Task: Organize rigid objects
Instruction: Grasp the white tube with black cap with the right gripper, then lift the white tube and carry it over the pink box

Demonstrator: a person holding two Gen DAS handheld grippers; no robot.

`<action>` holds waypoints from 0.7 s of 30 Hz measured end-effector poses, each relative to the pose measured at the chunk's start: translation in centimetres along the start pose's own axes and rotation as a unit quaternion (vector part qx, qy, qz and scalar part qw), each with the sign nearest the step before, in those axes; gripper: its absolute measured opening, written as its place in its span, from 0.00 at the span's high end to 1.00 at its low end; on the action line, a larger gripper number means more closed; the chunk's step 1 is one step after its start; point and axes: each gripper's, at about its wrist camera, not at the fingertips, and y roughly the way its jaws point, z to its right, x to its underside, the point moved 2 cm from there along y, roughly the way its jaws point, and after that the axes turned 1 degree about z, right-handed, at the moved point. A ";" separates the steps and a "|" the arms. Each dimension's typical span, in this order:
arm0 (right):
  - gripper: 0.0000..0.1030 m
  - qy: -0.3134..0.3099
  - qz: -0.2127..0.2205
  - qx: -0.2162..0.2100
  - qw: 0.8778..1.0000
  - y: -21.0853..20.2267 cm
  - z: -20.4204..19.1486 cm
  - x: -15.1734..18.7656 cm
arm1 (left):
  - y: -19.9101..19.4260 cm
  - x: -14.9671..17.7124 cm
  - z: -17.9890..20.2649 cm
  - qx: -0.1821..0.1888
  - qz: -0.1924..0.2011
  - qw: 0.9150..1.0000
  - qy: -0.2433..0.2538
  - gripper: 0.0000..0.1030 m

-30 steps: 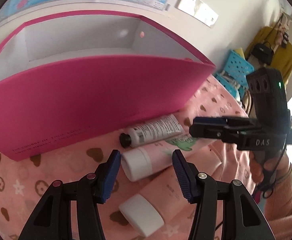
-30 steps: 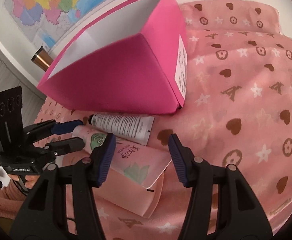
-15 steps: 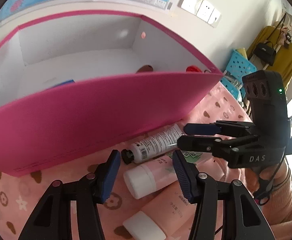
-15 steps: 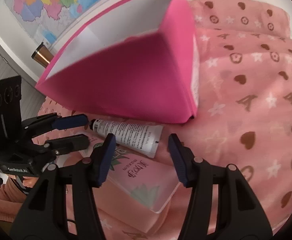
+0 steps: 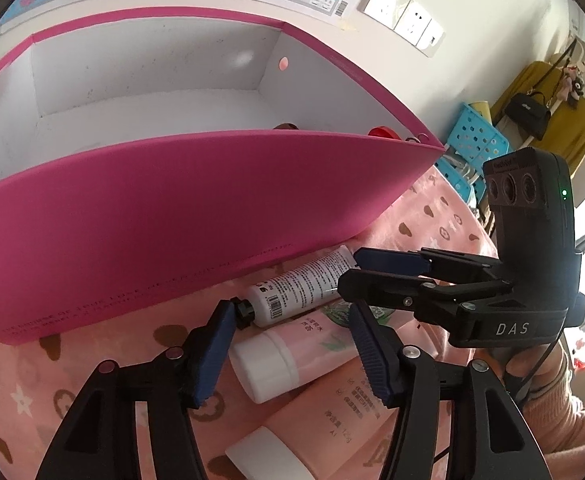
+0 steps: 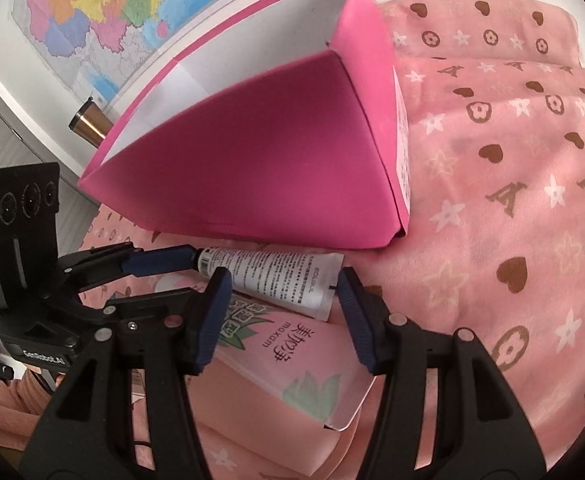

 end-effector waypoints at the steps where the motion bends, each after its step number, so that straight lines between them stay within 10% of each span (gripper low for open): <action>1: 0.44 0.003 0.003 -0.002 1.000 -0.1 0.1 0.0 | 0.0 0.0 0.0 -0.001 0.000 1.000 0.001 0.39; 21: 0.44 -0.012 0.059 -0.016 0.998 -4.6 -2.5 -0.4 | -4.3 -0.1 2.2 0.005 0.050 0.999 0.005 0.39</action>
